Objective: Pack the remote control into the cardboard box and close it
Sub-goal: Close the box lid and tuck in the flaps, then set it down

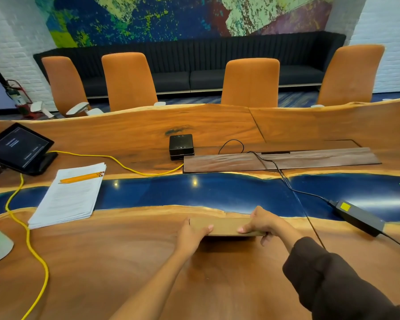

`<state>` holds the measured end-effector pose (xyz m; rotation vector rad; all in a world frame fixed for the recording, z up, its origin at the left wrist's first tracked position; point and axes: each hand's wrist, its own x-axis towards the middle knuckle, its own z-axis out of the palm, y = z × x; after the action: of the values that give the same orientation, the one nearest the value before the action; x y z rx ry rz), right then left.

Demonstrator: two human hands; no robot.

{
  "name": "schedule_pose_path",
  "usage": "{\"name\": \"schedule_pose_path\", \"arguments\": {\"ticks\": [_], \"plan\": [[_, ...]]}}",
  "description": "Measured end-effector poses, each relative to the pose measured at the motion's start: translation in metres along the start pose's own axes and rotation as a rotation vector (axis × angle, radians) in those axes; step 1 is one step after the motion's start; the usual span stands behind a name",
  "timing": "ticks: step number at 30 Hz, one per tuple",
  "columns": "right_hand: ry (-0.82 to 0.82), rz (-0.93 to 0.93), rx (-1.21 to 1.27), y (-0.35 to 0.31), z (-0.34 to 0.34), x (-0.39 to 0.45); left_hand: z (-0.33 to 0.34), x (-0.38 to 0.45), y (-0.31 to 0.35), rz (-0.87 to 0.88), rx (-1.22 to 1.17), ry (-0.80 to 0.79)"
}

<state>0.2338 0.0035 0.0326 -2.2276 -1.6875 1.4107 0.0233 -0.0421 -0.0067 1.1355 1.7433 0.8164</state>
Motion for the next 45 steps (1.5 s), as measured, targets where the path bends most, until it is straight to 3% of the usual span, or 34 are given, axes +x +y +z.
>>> {"name": "schedule_pose_path", "arguments": {"ticks": [14, 25, 28, 33, 35, 39, 45], "plan": [[-0.018, 0.039, -0.03, 0.01, 0.009, -0.005, -0.003, -0.011, -0.024, 0.038, 0.173, 0.158], [-0.048, -0.019, 0.043, 0.034, 0.029, 0.008, 0.004, -0.008, -0.052, 0.056, 0.176, 0.043], [-0.069, -0.036, 0.05, 0.034, 0.028, 0.01, 0.005, -0.01, -0.051, 0.123, 0.404, 0.044], [0.135, -0.154, -0.209, 0.03, 0.022, 0.022, 0.009, -0.011, -0.047, 0.544, 0.883, -0.011], [0.109, -0.22, -0.187, 0.027, 0.025, 0.023, 0.012, -0.01, -0.049, 0.634, 1.004, -0.087], [-0.076, -0.245, -0.373, 0.023, 0.035, 0.023, 0.015, -0.008, -0.058, 0.628, 1.066, -0.187], [-0.168, -0.197, -0.626, 0.026, 0.035, 0.025, 0.014, -0.007, -0.056, 0.608, 1.051, -0.237]]}}
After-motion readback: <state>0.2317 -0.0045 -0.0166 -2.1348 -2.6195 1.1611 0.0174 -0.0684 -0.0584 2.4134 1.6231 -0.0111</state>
